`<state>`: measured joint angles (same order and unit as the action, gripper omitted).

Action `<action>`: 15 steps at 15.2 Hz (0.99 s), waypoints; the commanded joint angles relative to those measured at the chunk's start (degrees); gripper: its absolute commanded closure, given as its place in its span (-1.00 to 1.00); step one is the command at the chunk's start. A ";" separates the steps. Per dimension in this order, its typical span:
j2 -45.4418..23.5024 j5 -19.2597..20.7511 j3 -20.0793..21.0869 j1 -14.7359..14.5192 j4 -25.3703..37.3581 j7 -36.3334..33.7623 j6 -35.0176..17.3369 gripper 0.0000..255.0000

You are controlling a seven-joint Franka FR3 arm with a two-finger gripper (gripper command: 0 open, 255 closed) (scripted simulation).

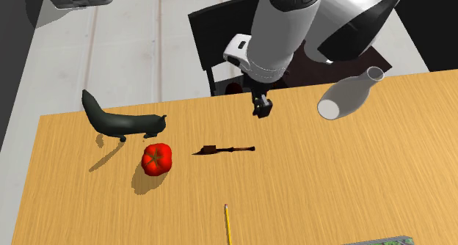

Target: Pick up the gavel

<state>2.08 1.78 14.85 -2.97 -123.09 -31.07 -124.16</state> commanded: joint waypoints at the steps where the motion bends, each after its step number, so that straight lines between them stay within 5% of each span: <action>1: -4.72 2.03 0.66 -0.44 3.23 -2.63 -0.94 -1.00; 13: -32.53 12.40 -0.71 -7.17 28.17 -14.03 -0.13 -1.00; 15: -33.32 12.67 -0.92 -7.30 27.80 -14.27 -1.27 -1.00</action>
<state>-30.15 14.14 14.09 -9.99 -96.06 -45.05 -125.15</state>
